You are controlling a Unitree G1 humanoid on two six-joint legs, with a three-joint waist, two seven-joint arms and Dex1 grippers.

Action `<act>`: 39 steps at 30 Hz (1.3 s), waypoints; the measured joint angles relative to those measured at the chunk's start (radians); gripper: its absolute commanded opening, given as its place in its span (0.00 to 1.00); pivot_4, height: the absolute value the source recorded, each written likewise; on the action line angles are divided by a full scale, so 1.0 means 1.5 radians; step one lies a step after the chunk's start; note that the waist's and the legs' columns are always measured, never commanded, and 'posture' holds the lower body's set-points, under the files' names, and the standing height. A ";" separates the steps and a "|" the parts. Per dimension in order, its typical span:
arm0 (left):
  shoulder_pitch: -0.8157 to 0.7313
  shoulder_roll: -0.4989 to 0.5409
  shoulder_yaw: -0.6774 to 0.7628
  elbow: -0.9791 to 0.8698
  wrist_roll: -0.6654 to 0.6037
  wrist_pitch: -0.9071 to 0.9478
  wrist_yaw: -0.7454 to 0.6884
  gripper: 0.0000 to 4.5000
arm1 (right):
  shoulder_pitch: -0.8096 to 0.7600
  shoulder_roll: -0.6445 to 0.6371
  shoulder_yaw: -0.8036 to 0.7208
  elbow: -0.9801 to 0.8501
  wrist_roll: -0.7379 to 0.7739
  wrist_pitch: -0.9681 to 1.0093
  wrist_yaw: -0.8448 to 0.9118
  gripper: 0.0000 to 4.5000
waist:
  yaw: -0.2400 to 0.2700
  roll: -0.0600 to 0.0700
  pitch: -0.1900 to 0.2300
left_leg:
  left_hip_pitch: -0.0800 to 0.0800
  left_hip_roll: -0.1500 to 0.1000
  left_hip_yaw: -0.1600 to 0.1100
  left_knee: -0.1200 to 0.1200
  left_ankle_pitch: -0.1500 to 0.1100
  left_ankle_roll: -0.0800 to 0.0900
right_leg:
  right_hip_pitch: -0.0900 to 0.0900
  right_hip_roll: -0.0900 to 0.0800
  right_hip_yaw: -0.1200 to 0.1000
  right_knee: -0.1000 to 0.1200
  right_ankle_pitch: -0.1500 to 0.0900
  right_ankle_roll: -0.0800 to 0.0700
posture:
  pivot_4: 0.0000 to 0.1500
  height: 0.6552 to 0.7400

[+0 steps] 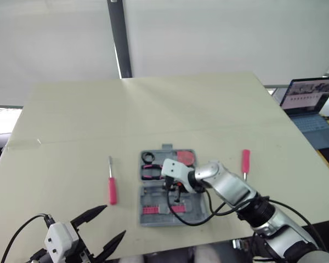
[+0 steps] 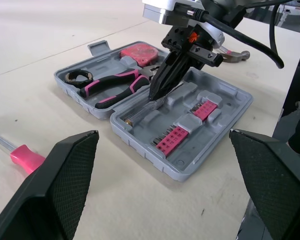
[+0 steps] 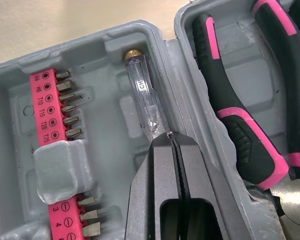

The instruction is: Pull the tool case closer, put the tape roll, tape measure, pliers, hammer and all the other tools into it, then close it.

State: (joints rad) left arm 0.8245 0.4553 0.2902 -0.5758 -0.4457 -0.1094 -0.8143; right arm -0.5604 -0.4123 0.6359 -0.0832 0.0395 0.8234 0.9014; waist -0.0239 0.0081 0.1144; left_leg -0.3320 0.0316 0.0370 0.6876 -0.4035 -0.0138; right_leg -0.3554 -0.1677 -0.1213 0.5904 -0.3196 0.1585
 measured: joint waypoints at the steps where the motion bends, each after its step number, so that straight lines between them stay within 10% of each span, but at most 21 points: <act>1: 0.000 0.000 0.002 0.000 0.000 0.000 -0.002 1.00 | 0.003 0.005 -0.005 0.005 0.001 0.000 0.001 0.01 | -0.001 0.000 -0.001 | 0.001 0.000 0.000 0.000 0.000 0.000 | 0.000 0.000 0.000 0.000 0.000 0.000 | 1.00 0.97; 22: -0.021 0.001 0.007 0.015 -0.012 0.004 -0.014 1.00 | 0.078 0.033 -0.129 0.010 0.080 -0.029 0.001 0.01 | -0.002 0.004 0.011 | 0.006 0.001 0.001 -0.002 -0.003 0.000 | 0.006 0.001 0.000 -0.003 -0.002 -0.004 | 1.00 0.97; 34: -0.032 0.040 0.049 -0.014 -0.047 0.102 0.014 1.00 | 0.153 -0.103 -0.355 -0.286 0.261 0.039 0.025 0.01 | 0.010 0.002 0.030 | -0.008 0.001 0.002 -0.001 -0.003 0.000 | -0.008 0.001 -0.001 -0.001 -0.001 -0.001 | 1.00 0.97; 39: -0.029 0.041 0.075 -0.013 -0.060 0.115 0.009 1.00 | 0.305 -0.249 -0.439 -0.315 0.283 0.012 0.079 0.40 | 0.023 -0.001 0.033 | -0.007 0.001 0.004 -0.001 -0.003 0.000 | -0.008 0.001 -0.001 -0.002 0.000 -0.001 | 1.00 0.97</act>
State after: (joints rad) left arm 0.7807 0.5173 0.4023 -0.5960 -0.5356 0.0638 -0.8002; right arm -0.1031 -0.7865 -0.0233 -0.5560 0.4633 0.8410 1.0199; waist 0.0100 0.0067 0.1635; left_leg -0.3431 0.0329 0.0427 0.6867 -0.4080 -0.0140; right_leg -0.3669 -0.1666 -0.1230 0.5878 -0.3202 0.1576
